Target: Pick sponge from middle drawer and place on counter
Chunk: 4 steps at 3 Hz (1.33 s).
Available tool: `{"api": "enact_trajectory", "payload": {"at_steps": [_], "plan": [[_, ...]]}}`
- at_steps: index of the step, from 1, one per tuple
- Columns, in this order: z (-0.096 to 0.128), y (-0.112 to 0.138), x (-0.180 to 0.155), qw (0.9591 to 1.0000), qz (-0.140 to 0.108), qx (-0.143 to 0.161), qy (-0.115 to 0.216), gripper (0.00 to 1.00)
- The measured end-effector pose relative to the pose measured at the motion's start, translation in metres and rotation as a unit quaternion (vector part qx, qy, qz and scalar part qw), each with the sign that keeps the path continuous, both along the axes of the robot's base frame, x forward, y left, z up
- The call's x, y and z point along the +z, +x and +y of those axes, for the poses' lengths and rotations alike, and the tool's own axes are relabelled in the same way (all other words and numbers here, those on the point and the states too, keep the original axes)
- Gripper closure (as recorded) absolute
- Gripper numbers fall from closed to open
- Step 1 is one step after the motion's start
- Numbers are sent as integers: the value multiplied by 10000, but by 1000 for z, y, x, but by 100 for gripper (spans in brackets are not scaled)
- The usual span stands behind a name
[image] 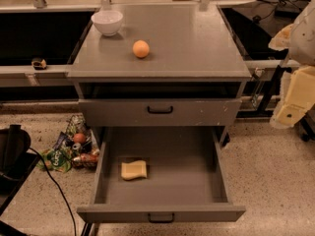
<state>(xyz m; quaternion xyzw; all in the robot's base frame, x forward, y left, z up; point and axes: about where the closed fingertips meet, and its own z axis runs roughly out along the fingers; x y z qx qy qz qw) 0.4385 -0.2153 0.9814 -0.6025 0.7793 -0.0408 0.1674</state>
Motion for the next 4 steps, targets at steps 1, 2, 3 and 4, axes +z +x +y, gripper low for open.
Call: {"api": "enact_trajectory", "payload": {"at_steps": [1,2,3,4], "plan": [[0,0,0,10000,0,0,0,0],[5,3,-7,9999,-31,-17,117,0],[26,13,-51,9985,60,76,535,0],[61,28,-115,9917,148,295,1246,0]]}}
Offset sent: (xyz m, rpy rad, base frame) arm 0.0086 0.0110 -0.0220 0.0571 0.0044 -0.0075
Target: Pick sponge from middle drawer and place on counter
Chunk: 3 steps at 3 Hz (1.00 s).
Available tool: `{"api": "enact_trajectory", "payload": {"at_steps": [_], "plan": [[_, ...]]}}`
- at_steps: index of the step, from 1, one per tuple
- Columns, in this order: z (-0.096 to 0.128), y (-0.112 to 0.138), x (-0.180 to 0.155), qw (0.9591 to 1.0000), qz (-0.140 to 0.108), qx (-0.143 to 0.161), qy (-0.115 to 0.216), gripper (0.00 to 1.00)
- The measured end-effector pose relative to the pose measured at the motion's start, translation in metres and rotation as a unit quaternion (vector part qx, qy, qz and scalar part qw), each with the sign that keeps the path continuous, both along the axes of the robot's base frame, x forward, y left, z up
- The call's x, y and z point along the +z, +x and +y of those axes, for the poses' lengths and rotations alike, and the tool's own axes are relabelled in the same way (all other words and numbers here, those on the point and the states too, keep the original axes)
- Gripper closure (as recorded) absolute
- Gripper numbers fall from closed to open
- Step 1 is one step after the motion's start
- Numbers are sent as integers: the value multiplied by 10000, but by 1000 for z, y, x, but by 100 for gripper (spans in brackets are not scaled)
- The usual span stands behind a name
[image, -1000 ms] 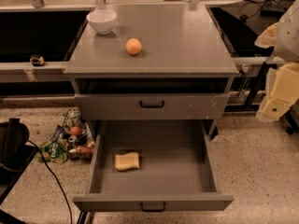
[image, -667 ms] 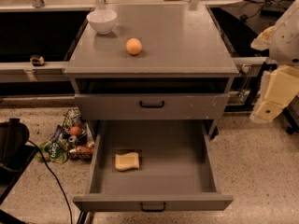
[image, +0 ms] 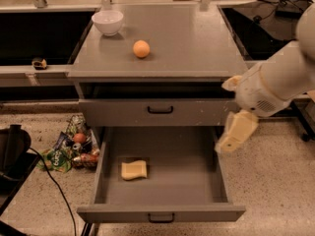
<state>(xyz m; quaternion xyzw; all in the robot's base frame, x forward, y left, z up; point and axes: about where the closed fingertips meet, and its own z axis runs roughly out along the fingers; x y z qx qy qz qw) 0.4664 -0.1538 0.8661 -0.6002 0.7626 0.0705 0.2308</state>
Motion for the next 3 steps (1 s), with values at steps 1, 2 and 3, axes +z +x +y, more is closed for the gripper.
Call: {"api": "enact_trajectory", "payload": {"at_steps": [1,2,3], "plan": [[49,21,-50,9952,-129,192,956,0],[49,20,-50,9952,-117,201,949,0],[59,30,-90,9939,-75,252,1075,0]]}}
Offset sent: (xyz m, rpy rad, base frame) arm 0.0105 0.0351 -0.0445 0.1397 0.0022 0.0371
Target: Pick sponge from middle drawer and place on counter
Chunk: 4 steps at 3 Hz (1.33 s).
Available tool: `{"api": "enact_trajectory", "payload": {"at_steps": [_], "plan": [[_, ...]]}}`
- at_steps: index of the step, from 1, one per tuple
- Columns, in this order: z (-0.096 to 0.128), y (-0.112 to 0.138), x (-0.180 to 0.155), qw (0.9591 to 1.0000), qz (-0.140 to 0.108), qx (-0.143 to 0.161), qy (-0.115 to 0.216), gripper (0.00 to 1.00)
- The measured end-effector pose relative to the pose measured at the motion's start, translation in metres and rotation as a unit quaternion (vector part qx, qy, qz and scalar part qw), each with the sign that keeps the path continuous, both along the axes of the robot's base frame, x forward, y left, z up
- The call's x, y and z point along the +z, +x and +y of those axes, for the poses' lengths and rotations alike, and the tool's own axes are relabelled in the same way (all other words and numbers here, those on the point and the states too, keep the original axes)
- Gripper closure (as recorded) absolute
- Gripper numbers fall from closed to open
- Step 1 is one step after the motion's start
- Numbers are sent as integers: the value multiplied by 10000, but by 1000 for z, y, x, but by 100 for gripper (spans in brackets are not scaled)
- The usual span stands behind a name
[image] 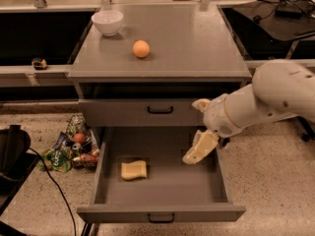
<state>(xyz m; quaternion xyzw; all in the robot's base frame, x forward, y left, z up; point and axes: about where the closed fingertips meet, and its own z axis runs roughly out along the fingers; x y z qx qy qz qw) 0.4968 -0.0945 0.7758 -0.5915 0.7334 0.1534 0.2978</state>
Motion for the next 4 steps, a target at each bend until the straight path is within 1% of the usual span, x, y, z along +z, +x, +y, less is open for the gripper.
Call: {"api": "enact_trajectory", "payload": {"at_steps": [1,2,3,4], "plan": [[18,11,-74,9996,-3,86,268,0],[39,19,-136,9980,43,159,605,0],[63,26,-205,9951,228,116,958,0],[63,26,-205,9951,228,116,958,0]]}}
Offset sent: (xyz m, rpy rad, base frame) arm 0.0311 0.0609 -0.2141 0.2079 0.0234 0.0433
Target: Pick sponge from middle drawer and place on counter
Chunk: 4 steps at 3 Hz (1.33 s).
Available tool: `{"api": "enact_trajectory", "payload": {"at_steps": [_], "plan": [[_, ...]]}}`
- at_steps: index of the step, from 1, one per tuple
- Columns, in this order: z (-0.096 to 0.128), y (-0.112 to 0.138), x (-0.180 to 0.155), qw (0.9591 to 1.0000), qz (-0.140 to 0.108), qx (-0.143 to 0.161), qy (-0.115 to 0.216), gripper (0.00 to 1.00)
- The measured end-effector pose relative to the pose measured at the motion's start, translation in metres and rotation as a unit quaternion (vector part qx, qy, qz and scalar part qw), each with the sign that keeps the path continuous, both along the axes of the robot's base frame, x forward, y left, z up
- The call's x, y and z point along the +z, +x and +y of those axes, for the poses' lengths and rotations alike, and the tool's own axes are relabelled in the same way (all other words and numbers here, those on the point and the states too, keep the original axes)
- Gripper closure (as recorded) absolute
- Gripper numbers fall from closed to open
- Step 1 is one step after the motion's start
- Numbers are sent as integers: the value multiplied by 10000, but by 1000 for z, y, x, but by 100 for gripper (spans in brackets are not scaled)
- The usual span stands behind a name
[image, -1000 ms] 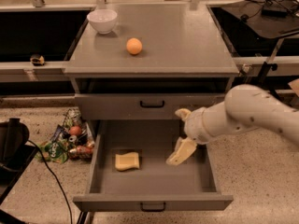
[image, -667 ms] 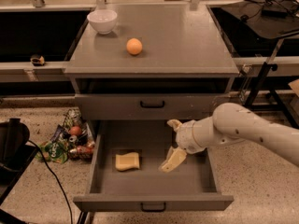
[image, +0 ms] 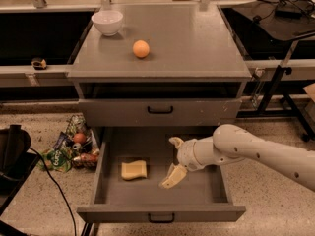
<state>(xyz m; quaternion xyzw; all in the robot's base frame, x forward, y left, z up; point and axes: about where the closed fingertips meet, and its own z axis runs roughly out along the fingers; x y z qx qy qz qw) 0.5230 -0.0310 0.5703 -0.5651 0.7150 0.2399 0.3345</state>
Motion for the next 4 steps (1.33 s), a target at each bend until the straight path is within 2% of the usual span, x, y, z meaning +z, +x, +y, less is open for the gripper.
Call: {"api": "enact_trajectory", "payload": {"at_steps": [1,2,4], "plan": [[7,16,-35,10000,-7,12,-37,0],[17,45,-79,9999,-121,54,-65,0],[60,88,-143,9990,-356,223,163,0]]}}
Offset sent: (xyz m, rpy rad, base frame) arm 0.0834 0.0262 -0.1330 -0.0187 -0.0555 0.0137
